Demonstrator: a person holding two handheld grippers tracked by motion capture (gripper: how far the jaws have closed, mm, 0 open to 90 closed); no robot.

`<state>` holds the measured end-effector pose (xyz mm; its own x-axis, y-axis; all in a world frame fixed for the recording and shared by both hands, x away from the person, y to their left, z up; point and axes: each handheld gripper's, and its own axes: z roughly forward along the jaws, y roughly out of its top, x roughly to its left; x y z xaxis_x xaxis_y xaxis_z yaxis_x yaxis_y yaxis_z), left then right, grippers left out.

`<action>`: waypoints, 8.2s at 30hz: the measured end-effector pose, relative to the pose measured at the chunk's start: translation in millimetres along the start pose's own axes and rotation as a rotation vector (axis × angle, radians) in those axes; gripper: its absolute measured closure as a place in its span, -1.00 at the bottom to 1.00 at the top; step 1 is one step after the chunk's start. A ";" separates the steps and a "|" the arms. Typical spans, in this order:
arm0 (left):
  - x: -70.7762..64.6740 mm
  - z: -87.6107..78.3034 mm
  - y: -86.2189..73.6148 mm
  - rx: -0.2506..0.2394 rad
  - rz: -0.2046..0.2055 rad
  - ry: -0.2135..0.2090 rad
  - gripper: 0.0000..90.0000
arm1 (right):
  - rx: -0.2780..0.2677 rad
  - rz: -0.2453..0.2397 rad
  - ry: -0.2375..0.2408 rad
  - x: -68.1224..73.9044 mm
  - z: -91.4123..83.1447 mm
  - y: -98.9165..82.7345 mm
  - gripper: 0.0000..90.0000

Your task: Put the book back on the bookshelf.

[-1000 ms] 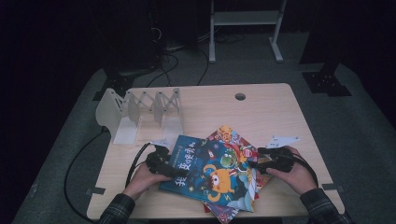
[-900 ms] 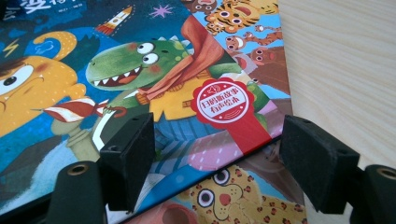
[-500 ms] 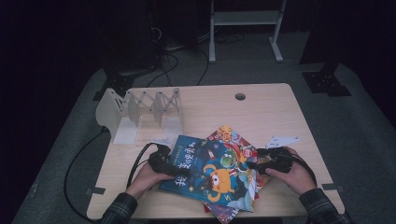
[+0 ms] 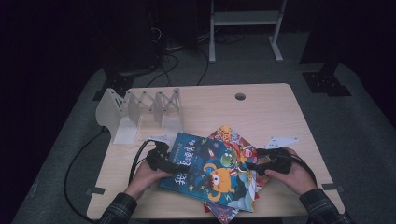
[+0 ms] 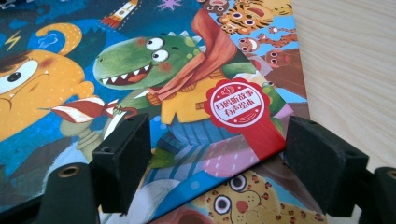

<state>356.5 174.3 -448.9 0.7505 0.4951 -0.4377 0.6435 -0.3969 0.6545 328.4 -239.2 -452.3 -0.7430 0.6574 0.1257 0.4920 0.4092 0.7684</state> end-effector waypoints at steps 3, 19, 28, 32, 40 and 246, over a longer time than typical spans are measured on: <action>-2.1 -3.4 1.7 -0.007 0.015 -0.002 -0.97 | -0.001 0.002 0.005 0.2 -0.3 0.0 -0.51; -22.9 -24.1 15.2 -0.044 0.029 -0.024 -0.97 | 0.002 0.023 0.054 -2.5 -0.1 1.5 -0.53; -38.6 -35.7 28.4 -0.073 0.055 -0.034 -0.97 | 0.022 0.004 0.067 -4.5 -0.2 7.0 -0.59; -43.4 -38.8 31.6 -0.079 0.070 -0.034 -0.97 | 0.021 0.004 0.071 -5.3 -0.5 7.1 -0.59; -50.8 -44.2 39.8 -0.100 0.064 -0.056 -0.97 | 0.028 0.009 0.081 -6.7 -0.9 8.8 -0.61; 26.0 -335.9 83.1 -0.083 -0.351 0.601 0.83 | 0.014 0.207 -0.408 -100.6 -0.5 -27.7 -0.53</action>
<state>379.0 413.8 -198.8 0.2716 0.9343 -0.2308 0.8011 -0.0866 0.5922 389.3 -317.0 -485.9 -0.3901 0.9206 0.0161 0.6197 0.2496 0.7441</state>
